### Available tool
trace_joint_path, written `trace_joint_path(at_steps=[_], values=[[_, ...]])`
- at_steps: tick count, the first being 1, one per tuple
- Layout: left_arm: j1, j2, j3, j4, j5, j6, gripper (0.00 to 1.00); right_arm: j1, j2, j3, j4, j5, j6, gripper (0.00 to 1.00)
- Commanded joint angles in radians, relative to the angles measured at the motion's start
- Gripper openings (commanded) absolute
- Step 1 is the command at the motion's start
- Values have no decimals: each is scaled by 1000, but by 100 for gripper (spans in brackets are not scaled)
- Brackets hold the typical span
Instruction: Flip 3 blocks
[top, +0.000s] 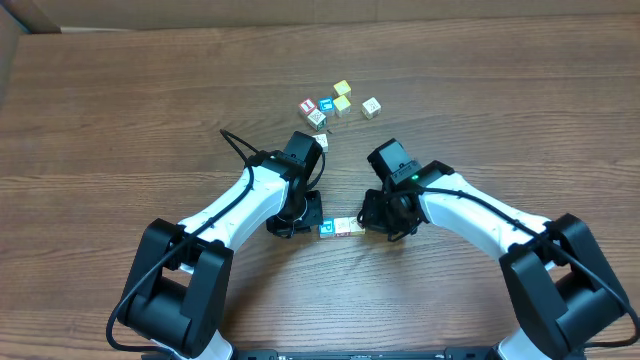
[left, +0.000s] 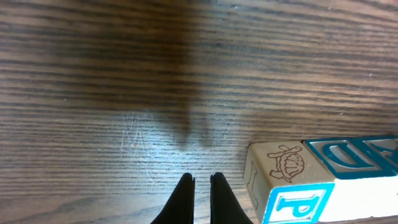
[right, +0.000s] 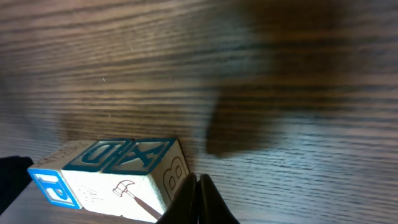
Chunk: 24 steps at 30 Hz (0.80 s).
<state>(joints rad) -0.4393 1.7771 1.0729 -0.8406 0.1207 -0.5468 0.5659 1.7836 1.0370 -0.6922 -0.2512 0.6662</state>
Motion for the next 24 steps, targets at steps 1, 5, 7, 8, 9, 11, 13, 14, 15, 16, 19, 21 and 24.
trace_joint_path(at_steps=[1,5,7,8,9,11,13,14,15,16,19,21,24], values=[[-5,14,-5,4,11,-8,4,4,3,-3,4,-13,19,4],[-7,14,-5,3,15,-8,4,14,3,-3,3,-13,19,4],[-8,14,-5,3,34,-7,4,19,3,-3,11,-12,19,4],[-8,14,-5,3,44,-7,4,21,3,-4,18,-12,19,4],[-8,14,-5,3,50,-7,4,22,3,-4,23,-12,19,4],[-8,14,-5,3,53,-7,4,23,3,-4,30,-12,19,4],[-8,14,-5,3,57,-7,4,23,3,-4,30,-12,19,4],[-8,14,-5,3,57,-7,4,23,3,-4,29,-12,19,4],[-8,14,-5,3,57,-7,4,23,3,-4,29,-12,19,4],[-8,14,-5,4,57,-8,4,23,3,-4,29,-13,19,4],[-8,14,-5,16,57,-8,4,23,3,-4,29,-13,19,4],[-8,14,-5,23,58,-14,4,23,3,-4,30,-13,19,4],[-8,14,-5,34,64,-18,4,23,3,-4,29,-13,19,4]])
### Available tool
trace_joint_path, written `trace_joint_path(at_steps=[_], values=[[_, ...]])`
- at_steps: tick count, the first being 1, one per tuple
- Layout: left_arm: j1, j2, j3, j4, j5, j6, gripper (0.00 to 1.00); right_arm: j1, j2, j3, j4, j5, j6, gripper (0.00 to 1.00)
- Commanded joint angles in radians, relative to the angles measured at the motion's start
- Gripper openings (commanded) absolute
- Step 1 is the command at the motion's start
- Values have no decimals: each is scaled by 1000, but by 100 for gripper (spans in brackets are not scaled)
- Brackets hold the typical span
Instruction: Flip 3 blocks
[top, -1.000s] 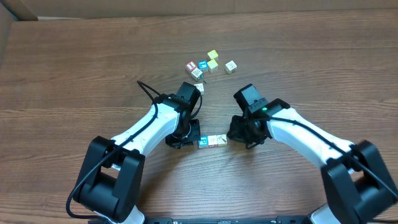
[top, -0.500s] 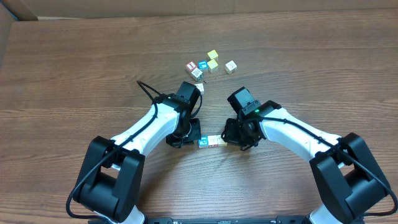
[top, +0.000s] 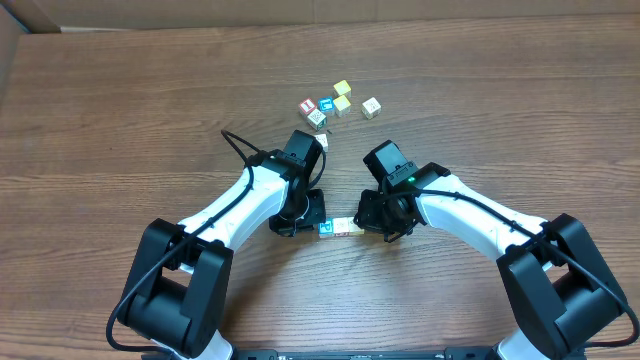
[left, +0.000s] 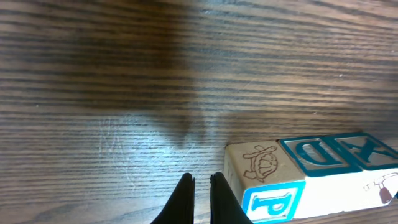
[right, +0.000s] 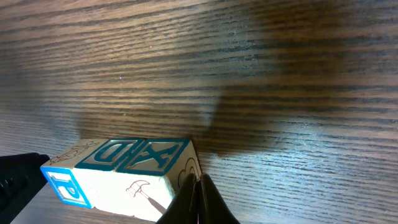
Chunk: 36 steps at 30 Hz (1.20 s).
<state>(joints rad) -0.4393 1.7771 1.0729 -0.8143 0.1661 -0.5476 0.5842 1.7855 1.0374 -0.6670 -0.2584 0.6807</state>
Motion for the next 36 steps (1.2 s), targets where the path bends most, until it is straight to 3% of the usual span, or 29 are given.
trace_joint_path(at_steps=[1,36], values=[[-8,14,-5,10,19,-18,4,5,1,-4,4,-6,5,4],[-40,14,-5,48,6,-6,4,18,1,-4,5,-35,32,4]])
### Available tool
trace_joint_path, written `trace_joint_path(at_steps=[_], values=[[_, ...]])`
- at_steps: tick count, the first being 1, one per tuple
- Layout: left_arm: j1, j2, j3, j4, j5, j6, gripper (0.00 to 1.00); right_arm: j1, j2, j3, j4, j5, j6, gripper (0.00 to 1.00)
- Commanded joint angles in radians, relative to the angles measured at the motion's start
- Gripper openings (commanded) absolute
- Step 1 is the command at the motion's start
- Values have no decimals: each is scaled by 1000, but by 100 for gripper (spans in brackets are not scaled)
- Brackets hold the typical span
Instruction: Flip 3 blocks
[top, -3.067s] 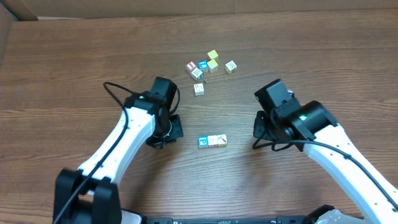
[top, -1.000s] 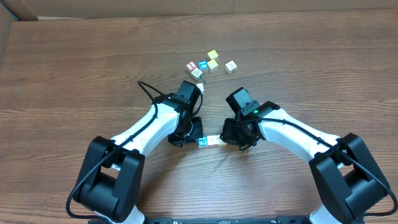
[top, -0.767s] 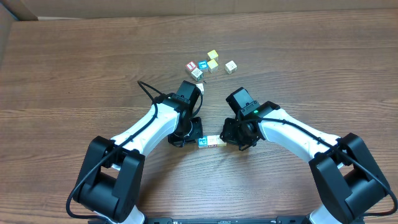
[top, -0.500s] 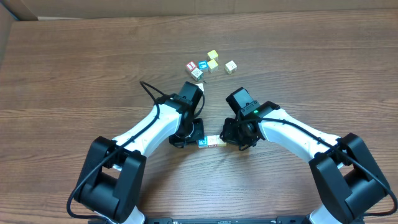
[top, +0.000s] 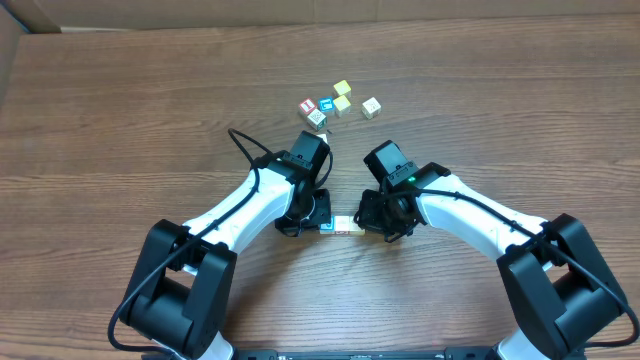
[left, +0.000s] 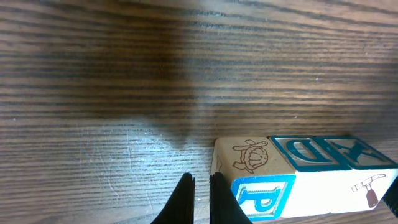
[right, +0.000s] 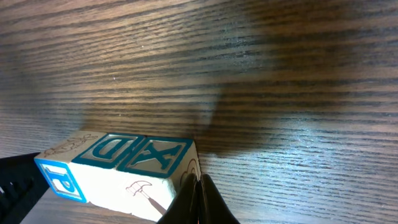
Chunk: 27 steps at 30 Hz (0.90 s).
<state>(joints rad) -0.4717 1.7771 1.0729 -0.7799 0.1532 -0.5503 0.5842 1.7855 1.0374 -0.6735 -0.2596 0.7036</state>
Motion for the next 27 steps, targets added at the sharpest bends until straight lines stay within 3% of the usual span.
trace_joint_path(at_steps=[1,27], values=[[-6,14,-5,16,18,-3,4,24,1,-4,14,-34,14,4],[-5,14,-5,6,-33,-2,4,56,1,-4,100,23,32,4]])
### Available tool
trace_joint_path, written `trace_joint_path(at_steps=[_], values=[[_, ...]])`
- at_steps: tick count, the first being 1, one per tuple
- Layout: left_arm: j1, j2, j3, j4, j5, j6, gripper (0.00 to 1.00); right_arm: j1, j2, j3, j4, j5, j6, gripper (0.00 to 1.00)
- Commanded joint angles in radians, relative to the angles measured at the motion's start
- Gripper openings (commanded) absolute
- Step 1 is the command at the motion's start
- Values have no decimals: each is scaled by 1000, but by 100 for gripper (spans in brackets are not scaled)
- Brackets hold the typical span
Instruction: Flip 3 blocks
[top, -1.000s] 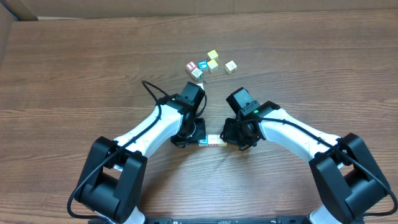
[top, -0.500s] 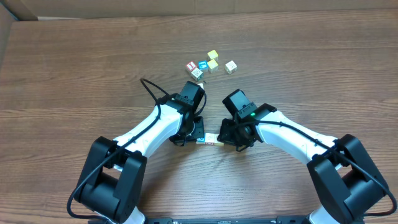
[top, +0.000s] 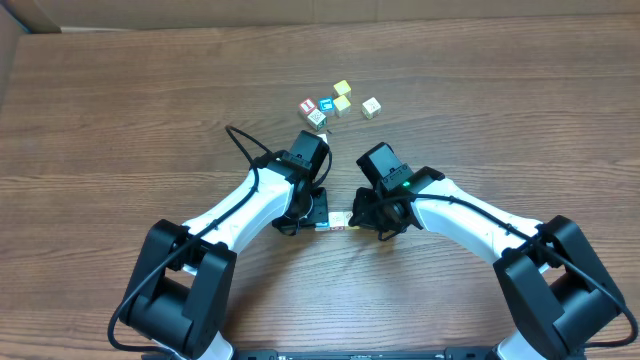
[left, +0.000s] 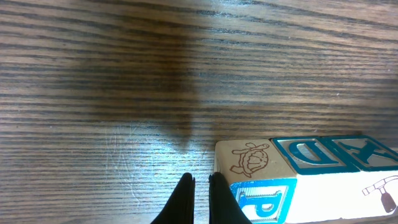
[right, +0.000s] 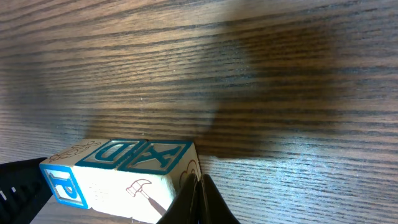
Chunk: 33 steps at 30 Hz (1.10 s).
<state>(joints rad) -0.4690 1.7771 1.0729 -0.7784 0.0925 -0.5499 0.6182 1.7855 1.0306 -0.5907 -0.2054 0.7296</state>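
Note:
Three wooden blocks lie end to end in a short row (top: 337, 224). Their tops show a turtle (left: 249, 158), a teal D (left: 305, 152) and a teal X (right: 163, 154); the near side shows a blue P and a hammer. My left gripper (left: 201, 179) is shut, its tips against the turtle end of the row. My right gripper (right: 200, 180) is shut with its tips against the X end. The row is pinned between both grippers. Whether it rests on the table or is raised cannot be told.
Several loose blocks sit in a cluster at the back: a red one (top: 308, 105), a blue one (top: 326, 105), two yellow ones (top: 342, 89) and a white one (top: 371, 106). The brown wooden table (top: 120, 120) stretches wide on both sides.
Both arms and the row between them sit slightly farther from the front edge. Both grippers are still shut against the row's ends.
At first the row lay beside my shut right gripper, with a gap to my shut left gripper. The gap then shrank, and by 0.9 s ago the turtle end met the left fingers. Now the row sits squeezed between both, a little farther back.

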Motion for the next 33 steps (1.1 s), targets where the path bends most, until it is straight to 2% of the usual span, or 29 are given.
trace_joint_path(at_steps=[1,14,23,29,33], values=[[-7,14,-5,1,27,-1,4,22,1,3,15,-31,6,4],[112,-31,134,-156,-16,50,4,-45,-7,103,-90,-31,-29,7],[225,-103,321,-364,-32,102,4,-117,-31,339,-443,33,-140,7],[218,-175,272,-391,-34,109,4,-112,-29,278,-456,29,-127,4],[184,-174,146,-297,-27,100,4,-89,-25,180,-347,23,-86,4]])
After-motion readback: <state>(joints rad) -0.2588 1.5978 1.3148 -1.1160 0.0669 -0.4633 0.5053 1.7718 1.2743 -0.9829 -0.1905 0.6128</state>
